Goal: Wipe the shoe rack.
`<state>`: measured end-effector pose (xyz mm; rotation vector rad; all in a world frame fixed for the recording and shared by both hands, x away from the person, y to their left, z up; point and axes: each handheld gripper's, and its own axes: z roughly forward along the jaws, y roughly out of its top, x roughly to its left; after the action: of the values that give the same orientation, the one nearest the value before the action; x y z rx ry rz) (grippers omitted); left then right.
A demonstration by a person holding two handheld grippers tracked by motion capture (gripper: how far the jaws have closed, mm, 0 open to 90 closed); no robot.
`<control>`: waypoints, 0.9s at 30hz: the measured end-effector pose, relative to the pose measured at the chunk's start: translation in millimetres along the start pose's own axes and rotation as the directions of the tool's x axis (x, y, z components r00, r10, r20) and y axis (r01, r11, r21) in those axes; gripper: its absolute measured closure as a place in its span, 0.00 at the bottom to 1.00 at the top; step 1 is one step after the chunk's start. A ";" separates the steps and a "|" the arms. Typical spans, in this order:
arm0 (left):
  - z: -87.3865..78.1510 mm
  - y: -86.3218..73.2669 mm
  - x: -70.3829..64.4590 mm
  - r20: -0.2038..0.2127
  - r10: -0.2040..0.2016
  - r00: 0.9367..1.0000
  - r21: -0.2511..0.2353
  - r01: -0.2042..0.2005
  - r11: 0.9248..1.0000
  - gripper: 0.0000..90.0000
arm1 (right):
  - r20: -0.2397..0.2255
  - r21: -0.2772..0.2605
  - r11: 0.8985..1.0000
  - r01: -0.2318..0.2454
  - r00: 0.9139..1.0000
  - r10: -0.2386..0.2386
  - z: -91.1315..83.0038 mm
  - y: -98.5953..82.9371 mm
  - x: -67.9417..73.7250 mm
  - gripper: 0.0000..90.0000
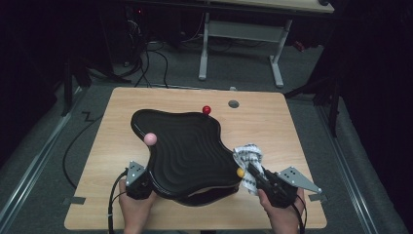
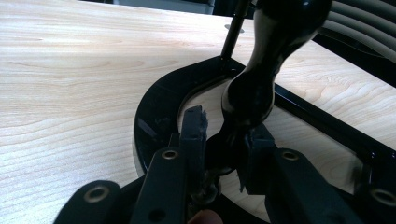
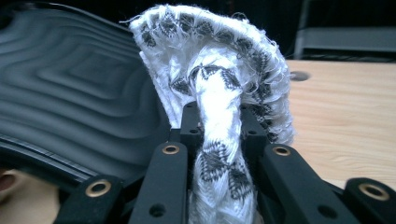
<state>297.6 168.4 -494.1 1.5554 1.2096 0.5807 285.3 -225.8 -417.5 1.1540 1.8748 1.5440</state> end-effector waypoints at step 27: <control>8.8 5.6 18.8 -0.004 -0.025 1.000 -0.021 0.025 0.999 0.83 | -0.154 0.030 0.997 0.074 0.986 -0.068 6.7 -7.4 32.0 0.72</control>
<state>314.3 181.9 -495.9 1.5195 1.2208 0.5786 270.5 -195.9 -421.2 0.9970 2.0276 1.6052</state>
